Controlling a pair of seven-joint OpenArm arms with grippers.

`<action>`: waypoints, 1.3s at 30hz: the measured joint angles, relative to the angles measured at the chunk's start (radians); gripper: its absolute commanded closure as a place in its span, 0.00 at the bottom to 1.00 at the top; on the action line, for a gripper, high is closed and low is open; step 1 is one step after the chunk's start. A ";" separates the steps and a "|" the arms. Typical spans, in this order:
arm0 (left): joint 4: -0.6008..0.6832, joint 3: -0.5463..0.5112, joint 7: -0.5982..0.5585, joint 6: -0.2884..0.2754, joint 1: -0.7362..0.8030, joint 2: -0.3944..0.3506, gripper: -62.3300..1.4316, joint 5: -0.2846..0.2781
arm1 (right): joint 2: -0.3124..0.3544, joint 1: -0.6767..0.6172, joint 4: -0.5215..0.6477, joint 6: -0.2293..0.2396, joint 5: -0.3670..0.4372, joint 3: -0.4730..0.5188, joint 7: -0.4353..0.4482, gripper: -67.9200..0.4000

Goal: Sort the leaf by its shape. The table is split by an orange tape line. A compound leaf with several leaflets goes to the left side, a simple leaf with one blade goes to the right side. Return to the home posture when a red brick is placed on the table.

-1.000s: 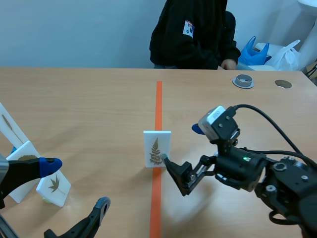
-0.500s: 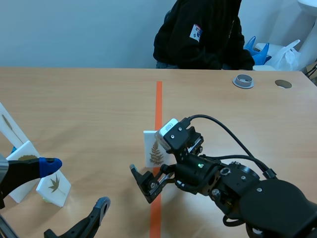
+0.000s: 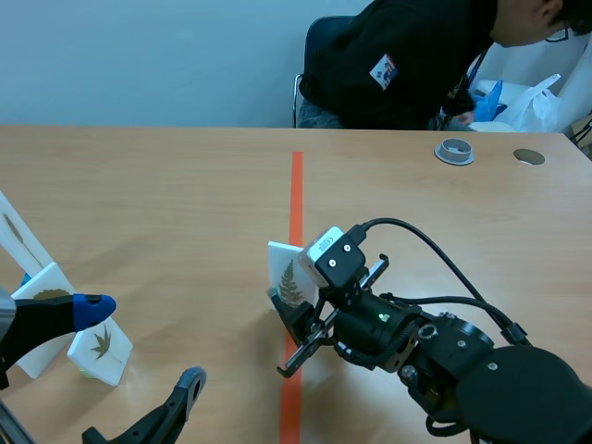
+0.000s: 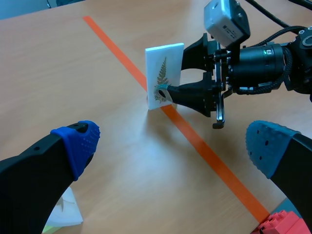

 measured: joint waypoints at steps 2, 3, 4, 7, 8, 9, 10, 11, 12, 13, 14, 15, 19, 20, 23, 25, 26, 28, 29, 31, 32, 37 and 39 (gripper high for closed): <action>0.000 0.000 0.000 0.000 0.000 0.000 0.00 0.000 | 0.008 -0.010 0.000 -0.001 0.000 0.000 0.019 0.73; 0.000 0.000 0.000 0.000 0.000 0.000 0.00 0.000 | 0.011 -0.014 0.000 0.001 0.000 0.000 0.033 0.76; 0.000 0.000 0.000 0.000 0.000 0.000 0.00 0.000 | 0.016 -0.016 0.000 0.000 0.000 0.000 0.032 0.79; 0.000 0.000 0.000 0.000 0.000 0.000 0.00 0.000 | 0.016 -0.016 0.000 0.000 0.000 0.000 0.036 0.84; 0.000 0.000 0.000 0.000 0.000 0.000 0.00 0.000 | 0.016 -0.016 0.000 0.000 0.000 0.000 0.047 0.87; 0.000 0.000 0.000 0.000 0.000 0.000 0.00 0.000 | 0.016 -0.016 0.000 0.000 0.000 0.000 0.050 0.89; 0.000 0.000 0.000 0.001 0.000 0.000 0.00 0.000 | 0.016 -0.016 0.001 0.000 0.000 0.000 0.051 0.91; 0.000 0.000 0.000 0.000 0.000 0.000 0.00 0.000 | 0.016 -0.016 0.001 0.000 0.000 0.000 0.051 0.93; 0.000 0.000 0.000 0.001 0.000 0.000 0.00 0.000 | 0.016 -0.016 0.005 0.000 0.000 0.000 0.050 0.95; 0.000 0.000 0.000 0.001 0.000 0.000 0.00 0.000 | 0.017 -0.017 0.012 0.000 0.000 0.000 0.050 0.96; 0.000 0.000 0.000 0.001 0.000 0.000 0.00 0.000 | 0.019 -0.017 0.022 0.001 0.000 0.000 0.050 0.97; 0.000 0.000 0.000 0.001 0.000 0.000 0.00 0.000 | 0.023 -0.020 0.039 0.001 0.000 0.001 0.050 0.97; 0.000 0.000 0.000 0.001 0.000 0.000 0.00 0.000 | 0.044 -0.078 0.179 0.019 0.000 0.047 0.051 0.97; 0.000 0.000 0.000 0.002 0.000 0.000 0.00 0.000 | 0.053 -0.098 0.221 0.027 0.000 0.064 0.051 0.97; 0.000 0.000 0.000 0.002 0.000 0.000 0.00 0.000 | 0.084 -0.170 0.341 0.056 0.000 0.132 0.051 0.97; 0.000 0.000 0.000 0.002 0.000 0.000 0.00 0.000 | 0.106 -0.224 0.412 0.083 0.001 0.187 0.051 0.97; 0.000 0.000 0.000 0.002 0.000 0.000 0.00 0.000 | 0.115 -0.251 0.443 0.084 0.002 0.214 0.050 0.97; 0.000 0.000 0.000 0.002 0.000 0.000 0.00 0.000 | 0.129 -0.304 0.500 0.092 0.009 0.274 0.050 0.97; 0.000 0.000 0.000 0.002 0.000 0.000 0.00 0.000 | 0.135 -0.328 0.525 0.103 0.025 0.303 0.050 0.97; 0.000 0.000 0.000 0.002 0.000 0.000 0.00 0.000 | 0.143 -0.370 0.566 0.118 0.062 0.362 0.049 0.97; 0.000 0.000 0.000 0.002 0.000 0.000 0.00 0.000 | 0.146 -0.390 0.584 0.134 0.087 0.397 0.043 0.97; 0.000 0.000 0.000 0.002 0.000 0.000 0.00 0.000 | 0.146 -0.453 0.608 0.212 0.218 0.569 -0.021 0.97; 0.000 0.000 0.000 0.002 0.000 0.000 0.00 0.000 | 0.146 -0.472 0.607 0.219 0.261 0.633 -0.053 0.97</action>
